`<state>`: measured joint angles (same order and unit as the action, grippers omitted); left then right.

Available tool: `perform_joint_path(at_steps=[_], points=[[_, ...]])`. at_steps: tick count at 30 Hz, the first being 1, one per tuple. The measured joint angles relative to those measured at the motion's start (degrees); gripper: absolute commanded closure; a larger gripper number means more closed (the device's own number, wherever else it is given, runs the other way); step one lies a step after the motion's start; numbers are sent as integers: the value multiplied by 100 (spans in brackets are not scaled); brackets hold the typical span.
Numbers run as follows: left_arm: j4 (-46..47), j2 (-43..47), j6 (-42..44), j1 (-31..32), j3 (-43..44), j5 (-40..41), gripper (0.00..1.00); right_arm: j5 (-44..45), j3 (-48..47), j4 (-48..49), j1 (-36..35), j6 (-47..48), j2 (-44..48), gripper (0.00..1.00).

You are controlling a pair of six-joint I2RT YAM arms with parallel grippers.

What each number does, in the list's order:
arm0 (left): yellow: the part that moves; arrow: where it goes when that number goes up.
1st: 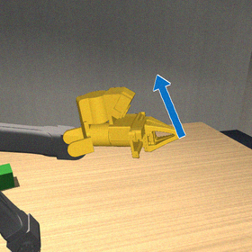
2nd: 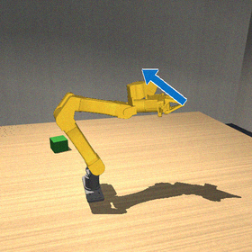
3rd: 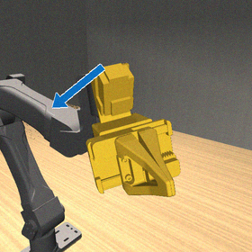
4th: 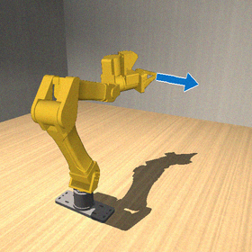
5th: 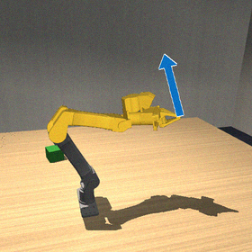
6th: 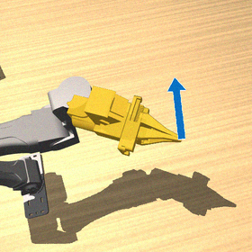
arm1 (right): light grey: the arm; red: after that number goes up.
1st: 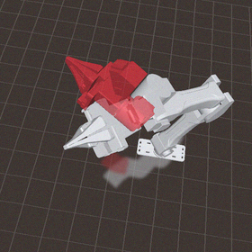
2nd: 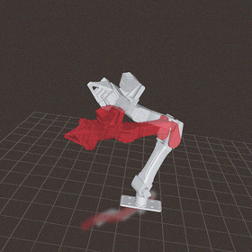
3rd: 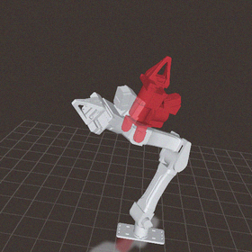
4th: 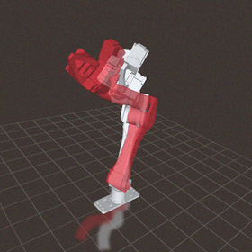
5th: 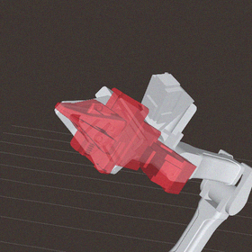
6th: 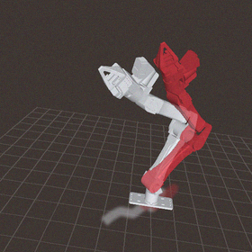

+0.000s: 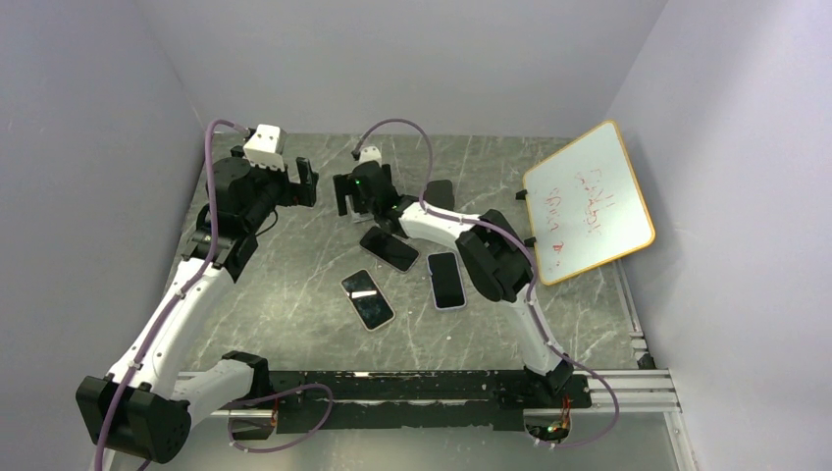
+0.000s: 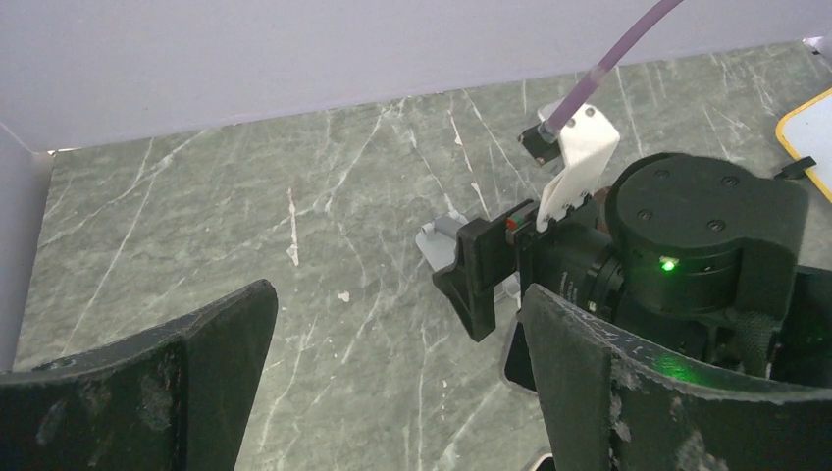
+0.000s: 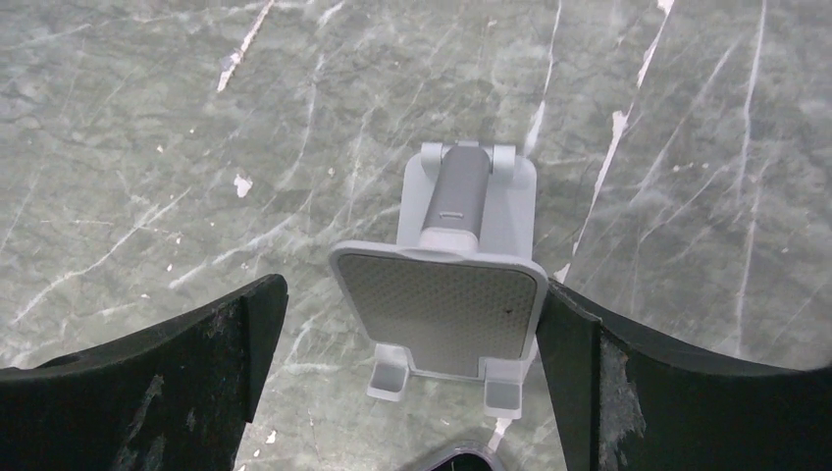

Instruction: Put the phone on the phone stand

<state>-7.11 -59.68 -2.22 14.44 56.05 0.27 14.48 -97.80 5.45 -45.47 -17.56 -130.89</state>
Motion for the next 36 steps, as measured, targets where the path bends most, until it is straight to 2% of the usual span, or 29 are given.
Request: perform_joint_path(at_steps=[8,20,25,36], points=[[-2,-4,-17,0,0,0,0,-170,-2,127,332,286,376,0],[-7,-63,-20,0,2,-11,0,-767,413,540,1464,199,828,0],[-9,-111,-20,0,2,-42,0,-608,728,511,1735,444,848,0],[-7,-273,-44,0,2,-120,0,87,1792,496,1700,1075,1320,0]])
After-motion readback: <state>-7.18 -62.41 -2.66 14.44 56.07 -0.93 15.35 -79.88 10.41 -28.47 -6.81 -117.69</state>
